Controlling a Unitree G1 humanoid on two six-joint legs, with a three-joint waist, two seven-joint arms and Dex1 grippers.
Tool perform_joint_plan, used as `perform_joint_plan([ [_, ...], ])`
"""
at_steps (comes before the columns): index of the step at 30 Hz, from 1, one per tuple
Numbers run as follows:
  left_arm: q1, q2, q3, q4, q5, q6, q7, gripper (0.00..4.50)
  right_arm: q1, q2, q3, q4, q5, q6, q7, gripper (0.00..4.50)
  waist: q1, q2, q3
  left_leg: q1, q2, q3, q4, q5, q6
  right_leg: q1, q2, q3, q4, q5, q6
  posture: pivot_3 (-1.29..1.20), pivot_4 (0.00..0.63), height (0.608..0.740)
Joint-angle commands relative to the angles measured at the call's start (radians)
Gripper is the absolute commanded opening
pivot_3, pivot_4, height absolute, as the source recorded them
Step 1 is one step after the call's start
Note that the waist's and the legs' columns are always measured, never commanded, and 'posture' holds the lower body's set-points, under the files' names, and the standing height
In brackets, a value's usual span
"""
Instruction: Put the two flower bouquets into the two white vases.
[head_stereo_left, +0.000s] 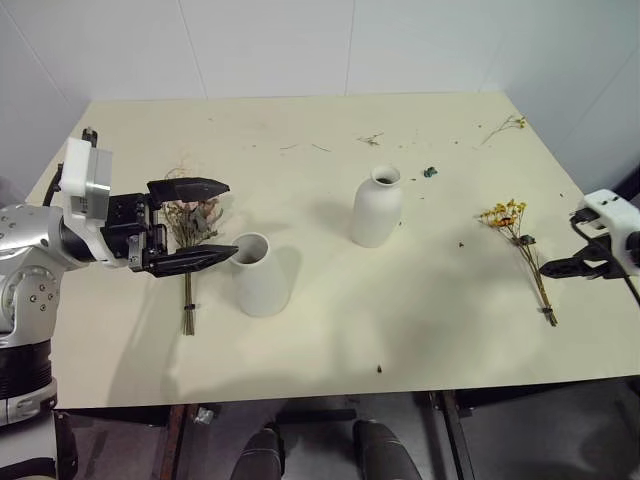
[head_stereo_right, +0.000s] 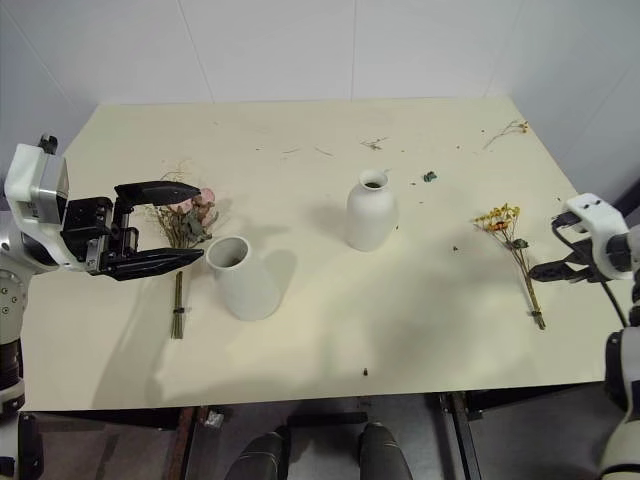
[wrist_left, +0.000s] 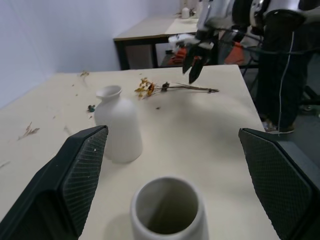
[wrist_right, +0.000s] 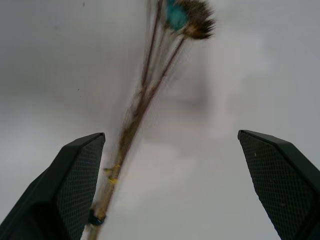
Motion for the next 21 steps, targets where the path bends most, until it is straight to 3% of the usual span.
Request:
perform_joint_plan([
  [1,-0.030,0.016,0.033,-0.052,-0.039,0.014,0.031,4.47,-0.030,0.014,-0.013,0.047,-0.012,-0.001,-0.042,4.50,0.001,0.000,0.000,0.000,0.000,0.000,0.000,0.000,0.000,0.000,0.000,0.000,0.000,0.000,0.000,0.00,0.150,0.740],
  [4,-0.041,0.016,0.028,-0.073,-0.054,0.027,0.044,4.47,-0.025,0.047,-0.012,0.075,-0.016,-0.017,-0.069,4.50,0.002,0.000,0.000,0.000,0.000,0.000,0.001,0.000,0.000,0.000,0.000,0.000,0.000,0.000,0.001,0.00,0.150,0.740],
  [7,-0.045,0.017,0.023,-0.087,-0.061,0.033,0.052,4.50,-0.022,0.074,-0.020,0.088,-0.013,-0.035,-0.096,3.92,-0.002,-0.002,-0.001,0.001,0.000,0.000,0.001,0.000,0.000,0.003,0.000,0.000,0.000,0.001,0.001,0.00,0.150,0.740],
  [14,-0.051,0.028,0.022,-0.097,-0.068,0.041,0.066,4.50,-0.041,0.094,-0.045,0.097,0.000,-0.043,-0.098,1.61,-0.018,-0.005,-0.001,0.015,0.000,0.000,0.002,0.000,-0.001,0.017,0.000,0.001,-0.003,0.001,0.001,0.00,0.150,0.740],
  [18,-0.066,0.024,0.008,-0.074,-0.060,0.032,0.060,4.50,-0.046,0.088,-0.069,0.096,0.019,-0.039,-0.079,0.32,-0.017,-0.005,-0.001,0.015,0.000,0.000,0.002,0.001,-0.001,0.017,0.000,0.001,-0.003,0.001,0.001,0.00,0.150,0.740],
  [19,-0.070,0.022,0.004,-0.068,-0.056,0.028,0.057,4.50,-0.046,0.085,-0.080,0.094,0.026,-0.036,-0.073,0.04,-0.017,-0.005,-0.001,0.015,0.000,0.000,0.002,0.001,-0.001,0.017,0.000,0.001,-0.003,0.001,0.001,0.00,0.150,0.740],
  [21,-0.080,0.017,-0.006,-0.050,-0.047,0.020,0.052,4.50,-0.047,0.076,-0.100,0.087,0.039,-0.028,-0.075,0.04,-0.018,-0.005,-0.001,0.015,0.000,0.000,0.002,0.000,-0.001,0.017,0.000,0.001,-0.003,0.001,0.001,0.00,0.150,0.740],
])
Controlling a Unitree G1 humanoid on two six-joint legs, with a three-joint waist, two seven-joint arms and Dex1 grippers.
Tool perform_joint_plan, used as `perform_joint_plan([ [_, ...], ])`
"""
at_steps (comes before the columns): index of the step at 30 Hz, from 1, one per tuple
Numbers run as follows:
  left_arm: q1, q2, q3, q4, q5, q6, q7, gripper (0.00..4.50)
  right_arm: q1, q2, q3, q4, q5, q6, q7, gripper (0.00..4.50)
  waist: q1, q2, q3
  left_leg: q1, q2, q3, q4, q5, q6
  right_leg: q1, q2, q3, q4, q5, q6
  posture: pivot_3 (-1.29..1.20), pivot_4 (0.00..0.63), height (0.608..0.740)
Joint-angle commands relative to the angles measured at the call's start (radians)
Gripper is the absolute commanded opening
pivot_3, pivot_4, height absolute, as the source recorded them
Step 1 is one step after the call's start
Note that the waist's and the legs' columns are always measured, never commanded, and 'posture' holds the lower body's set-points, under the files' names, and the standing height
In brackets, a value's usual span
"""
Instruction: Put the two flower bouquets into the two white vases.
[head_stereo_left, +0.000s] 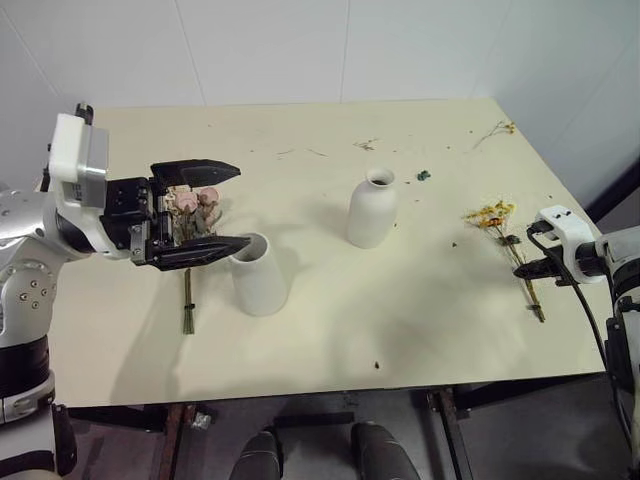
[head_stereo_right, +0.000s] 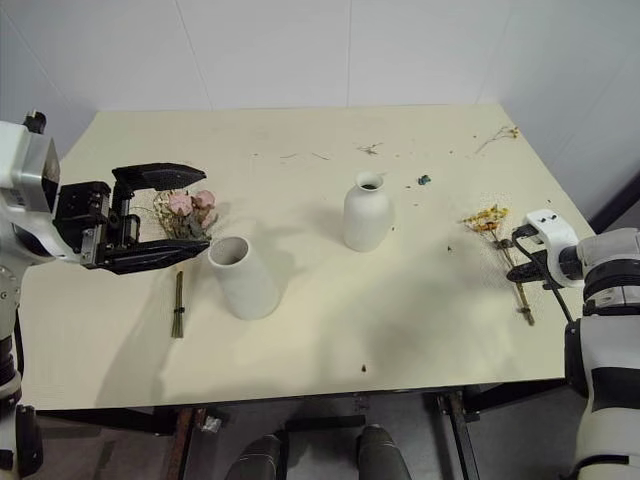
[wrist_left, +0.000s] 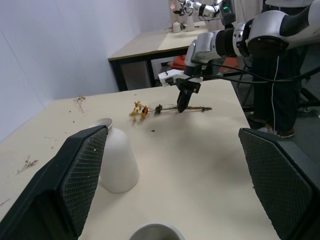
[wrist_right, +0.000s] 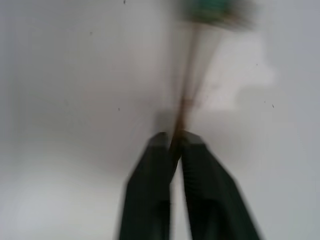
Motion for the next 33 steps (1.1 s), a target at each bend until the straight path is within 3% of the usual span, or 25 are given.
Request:
perform_joint_plan([
  [1,-0.039,0.002,-0.010,0.027,0.013,-0.027,-0.009,4.50,-0.021,-0.031,-0.052,-0.019,0.035,0.011,0.004,0.04,0.000,0.000,0.000,0.000,0.000,0.000,0.000,0.000,0.000,0.000,0.000,0.000,0.000,0.000,0.000,0.00,0.150,0.740],
  [6,-0.070,-0.010,-0.031,0.098,0.040,-0.061,-0.028,4.50,-0.004,-0.031,-0.184,-0.119,0.150,-0.127,0.010,0.04,-0.004,0.001,0.001,0.000,0.000,0.000,-0.002,-0.001,0.000,-0.001,0.000,0.000,0.000,0.000,0.000,0.00,0.150,0.740],
  [9,-0.082,-0.016,-0.037,0.155,0.062,-0.087,-0.034,4.50,-0.016,0.026,-0.355,-0.243,0.294,-0.220,-0.106,0.04,-0.006,0.001,0.001,-0.001,0.000,0.001,-0.003,-0.001,0.000,-0.003,0.000,0.001,0.001,0.000,0.000,0.00,0.150,0.740],
  [11,-0.090,-0.027,-0.040,0.195,0.080,-0.108,-0.032,4.50,-0.049,0.081,-0.443,-0.320,0.361,-0.188,-0.248,0.04,-0.007,0.002,0.001,-0.001,0.001,0.001,-0.004,-0.001,0.000,-0.004,0.001,0.001,0.002,0.000,0.000,0.00,0.150,0.740],
  [14,-0.103,-0.060,-0.027,0.243,0.088,-0.125,0.003,4.50,-0.049,0.193,-0.546,-0.533,0.491,-0.208,-0.331,0.04,-0.003,0.002,0.001,-0.002,0.001,0.001,-0.005,-0.001,-0.001,-0.007,0.002,0.002,0.004,0.000,0.000,0.00,0.150,0.740],
  [18,-0.104,-0.067,-0.034,0.279,0.111,-0.143,-0.002,4.50,-0.033,0.312,-0.553,-0.732,0.574,-0.162,-0.410,0.04,0.002,0.002,0.001,-0.005,0.001,0.000,-0.006,-0.001,-0.001,-0.010,0.002,0.002,0.004,-0.001,0.000,0.00,0.150,0.740],
  [23,-0.104,-0.082,-0.045,0.293,0.128,-0.158,0.004,4.50,-0.031,0.432,-0.539,-0.796,0.642,-0.191,-0.442,0.04,0.011,0.002,0.001,-0.006,0.001,0.000,-0.006,-0.001,-0.001,-0.011,0.001,0.002,0.003,-0.001,0.000,0.00,0.150,0.740],
  [33,-0.044,-0.076,-0.007,0.230,0.116,-0.140,0.049,4.50,0.054,0.533,-0.481,-0.939,0.757,-0.072,-0.429,0.04,0.014,0.002,0.001,-0.006,0.001,0.000,-0.008,-0.001,-0.001,-0.012,0.001,0.002,0.004,-0.001,-0.001,0.00,0.150,0.740],
])
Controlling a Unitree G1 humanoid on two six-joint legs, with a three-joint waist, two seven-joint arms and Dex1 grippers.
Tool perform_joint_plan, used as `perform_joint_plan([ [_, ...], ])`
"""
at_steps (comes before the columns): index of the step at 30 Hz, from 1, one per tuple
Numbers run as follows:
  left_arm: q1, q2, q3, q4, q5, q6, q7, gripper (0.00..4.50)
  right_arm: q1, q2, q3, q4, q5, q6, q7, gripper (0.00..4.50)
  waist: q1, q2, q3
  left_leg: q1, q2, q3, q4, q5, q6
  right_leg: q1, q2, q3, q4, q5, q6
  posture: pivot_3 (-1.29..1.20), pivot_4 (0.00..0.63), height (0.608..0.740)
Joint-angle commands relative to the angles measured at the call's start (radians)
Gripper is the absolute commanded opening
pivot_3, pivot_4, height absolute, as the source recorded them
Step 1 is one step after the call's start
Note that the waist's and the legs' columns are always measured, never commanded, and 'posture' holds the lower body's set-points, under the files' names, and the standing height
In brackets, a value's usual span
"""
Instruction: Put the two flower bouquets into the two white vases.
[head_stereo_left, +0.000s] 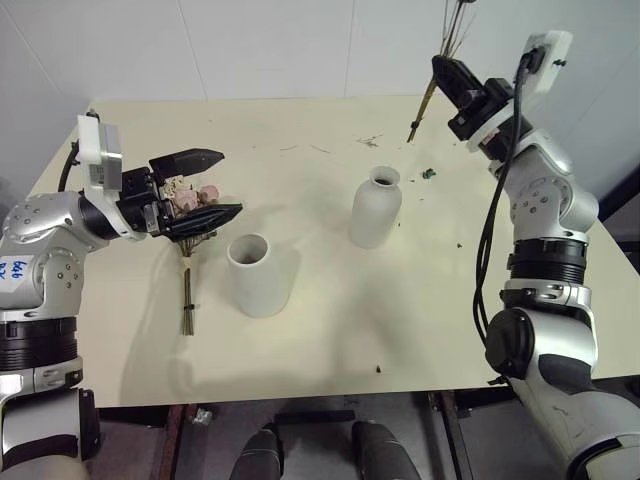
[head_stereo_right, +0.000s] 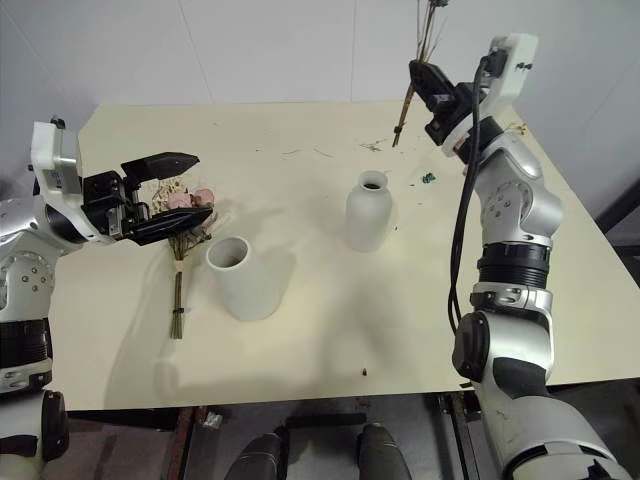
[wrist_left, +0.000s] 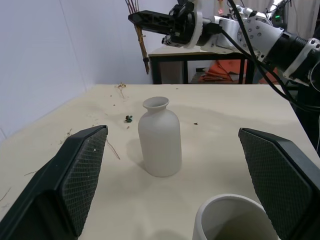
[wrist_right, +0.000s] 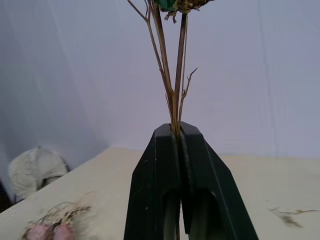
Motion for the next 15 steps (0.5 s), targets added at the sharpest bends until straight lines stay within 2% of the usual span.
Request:
perform_joint_plan([
  [1,0.008,0.008,0.049,-0.035,-0.018,0.001,0.025,4.50,0.032,0.012,0.023,-0.091,0.041,0.020,0.015,0.04,-0.001,0.000,0.000,0.000,0.000,0.000,0.000,0.000,0.000,0.000,0.000,0.000,0.000,0.000,0.000,0.00,0.150,0.740],
  [10,0.005,-0.001,0.052,-0.036,-0.021,-0.002,0.046,4.50,0.115,0.076,0.077,-0.135,0.024,-0.062,-0.003,0.04,-0.005,0.000,0.000,0.001,0.000,0.000,0.000,0.000,0.000,0.000,0.000,0.000,0.001,0.000,0.000,0.00,0.150,0.740],
  [15,0.000,-0.004,0.052,-0.036,-0.024,-0.002,0.056,4.50,0.131,0.076,0.082,-0.113,0.008,-0.127,0.003,0.04,-0.004,0.000,0.000,0.001,0.000,0.000,-0.001,0.000,0.000,0.000,0.000,0.000,0.000,0.000,0.000,0.00,0.150,0.740],
])
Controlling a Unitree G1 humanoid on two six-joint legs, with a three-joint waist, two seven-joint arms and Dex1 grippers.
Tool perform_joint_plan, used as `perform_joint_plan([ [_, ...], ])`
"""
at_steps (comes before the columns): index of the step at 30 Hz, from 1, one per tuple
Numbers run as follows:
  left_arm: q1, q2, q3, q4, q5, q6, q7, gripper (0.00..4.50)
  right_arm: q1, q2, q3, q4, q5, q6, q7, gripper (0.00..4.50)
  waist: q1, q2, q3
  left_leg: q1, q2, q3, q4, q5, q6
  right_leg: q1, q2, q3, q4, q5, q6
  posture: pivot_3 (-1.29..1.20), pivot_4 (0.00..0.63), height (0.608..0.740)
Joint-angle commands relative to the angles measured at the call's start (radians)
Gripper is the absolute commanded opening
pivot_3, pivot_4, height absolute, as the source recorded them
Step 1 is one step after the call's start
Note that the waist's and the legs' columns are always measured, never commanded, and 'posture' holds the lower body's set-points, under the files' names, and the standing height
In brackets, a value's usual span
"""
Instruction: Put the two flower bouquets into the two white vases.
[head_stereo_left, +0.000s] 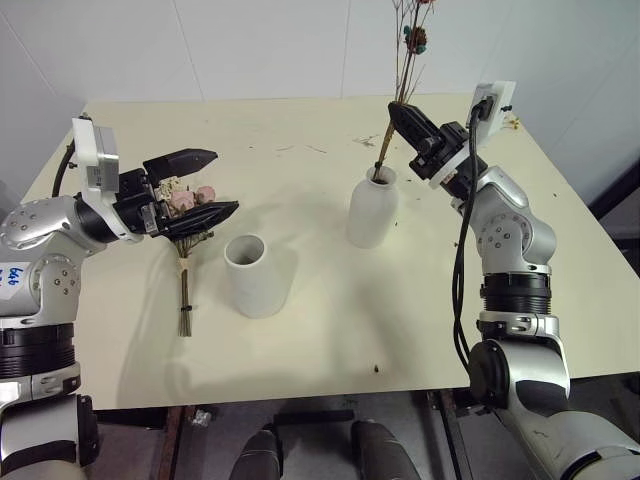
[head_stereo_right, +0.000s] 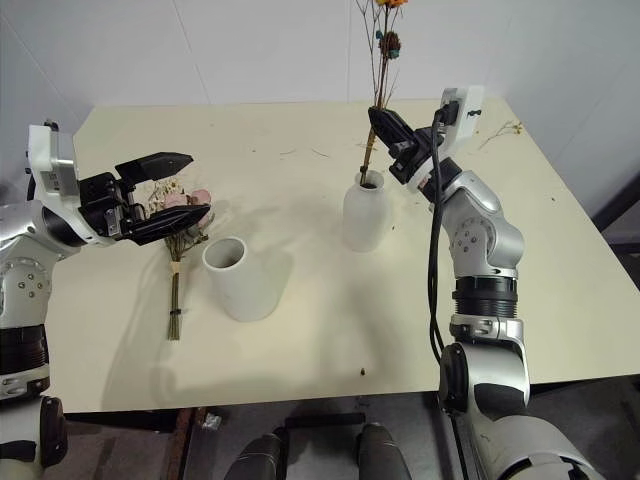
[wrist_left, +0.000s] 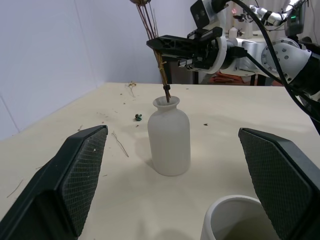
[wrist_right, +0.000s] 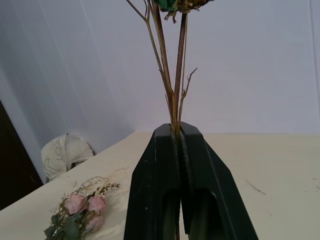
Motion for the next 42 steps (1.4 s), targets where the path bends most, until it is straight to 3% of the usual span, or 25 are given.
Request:
perform_joint_plan([
  [1,-0.012,-0.004,0.034,-0.034,-0.022,-0.007,0.011,4.50,0.004,-0.006,-0.006,-0.024,-0.004,-0.060,0.005,0.04,0.000,0.000,0.000,0.000,0.000,0.000,0.000,0.000,0.000,0.000,0.000,0.000,0.000,0.000,0.000,0.00,0.150,0.740],
  [9,-0.003,-0.019,0.035,-0.049,-0.023,-0.009,0.026,4.50,0.008,-0.031,-0.003,-0.016,-0.009,-0.088,0.027,0.04,-0.002,0.000,0.000,0.000,0.000,0.000,0.000,0.000,0.000,0.000,0.000,0.000,0.000,0.000,0.000,0.00,0.150,0.740],
  [28,0.026,-0.065,0.055,-0.089,-0.023,-0.023,0.081,4.50,0.086,-0.007,0.076,0.111,-0.141,-0.388,0.094,0.04,-0.005,0.000,0.000,0.001,0.000,0.000,-0.001,0.000,0.000,0.000,0.000,0.000,0.000,0.000,0.000,0.00,0.150,0.740],
  [31,0.033,-0.063,0.061,-0.092,-0.021,-0.025,0.089,4.50,0.100,-0.007,0.076,0.091,-0.123,-0.379,0.121,0.70,-0.005,0.000,0.000,0.001,0.000,0.000,-0.001,0.000,0.000,0.000,0.000,0.000,-0.001,0.000,0.000,0.00,0.150,0.740],
  [39,0.064,-0.043,0.078,-0.097,-0.007,-0.024,0.097,4.50,0.120,-0.023,0.076,0.050,-0.115,-0.371,0.139,3.44,-0.005,0.000,0.000,0.001,0.000,0.000,-0.002,0.000,0.000,0.000,0.000,0.000,-0.001,0.000,0.000,0.00,0.150,0.740],
  [42,0.085,0.012,0.072,-0.082,0.043,-0.009,0.113,4.50,0.137,-0.097,0.077,-0.007,-0.108,-0.313,0.187,4.41,-0.005,0.000,0.000,0.001,0.000,0.000,-0.002,0.000,0.000,0.000,0.000,0.000,-0.001,0.000,0.000,0.00,0.150,0.740],
])
